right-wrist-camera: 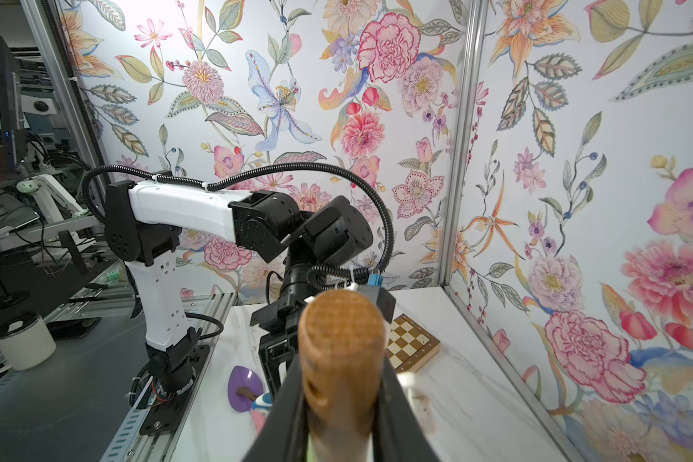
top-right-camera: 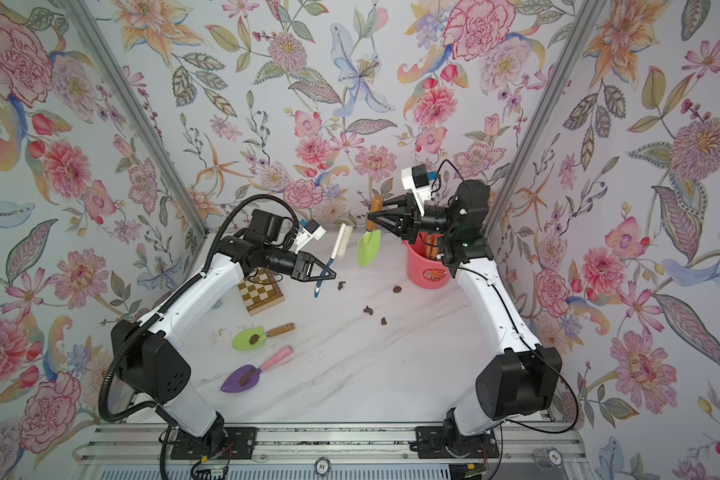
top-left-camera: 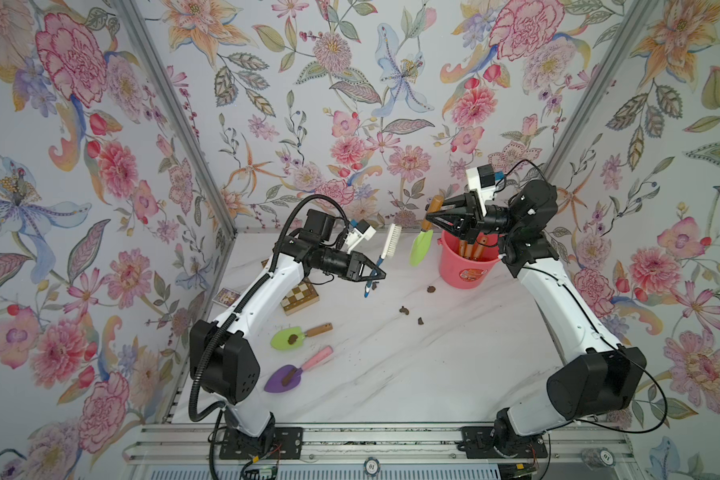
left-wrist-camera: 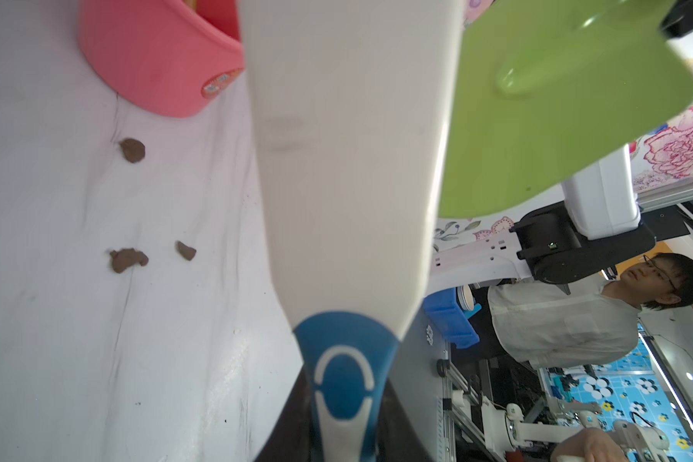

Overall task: Brush the soil off the hand trowel and place it into the bucket
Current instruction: Brush off the soil from the hand trowel, then place the hand trowel in the bucket.

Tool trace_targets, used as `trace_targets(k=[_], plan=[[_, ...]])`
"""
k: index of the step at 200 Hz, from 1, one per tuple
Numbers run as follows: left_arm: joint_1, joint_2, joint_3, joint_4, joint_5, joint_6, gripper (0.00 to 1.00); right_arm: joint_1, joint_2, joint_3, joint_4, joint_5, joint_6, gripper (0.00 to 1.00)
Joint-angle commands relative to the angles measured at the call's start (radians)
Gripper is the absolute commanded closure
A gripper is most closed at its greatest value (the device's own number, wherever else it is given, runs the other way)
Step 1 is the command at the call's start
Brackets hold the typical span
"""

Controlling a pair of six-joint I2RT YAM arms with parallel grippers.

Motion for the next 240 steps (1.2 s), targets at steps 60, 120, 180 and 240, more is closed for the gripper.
trace_targets(k=[60,120,180,240], plan=[[-0.075,-0.040,0.026,0.003,0.091,-0.034,1.00,0.020,0.013,0.020,-0.008,-0.066,0.020,0.91],[-0.162,0.040,-0.039,-0.196,-0.015,0.126,1.00,0.018,0.054,0.085,0.064,-0.065,0.098,0.91],[-0.188,0.143,-0.099,0.031,-0.138,0.003,1.00,-0.105,0.022,0.098,0.065,0.142,0.101,0.92],[-0.170,0.167,-0.025,0.265,-0.391,-0.160,1.00,-0.200,0.039,0.059,-0.242,0.841,-0.226,0.96]])
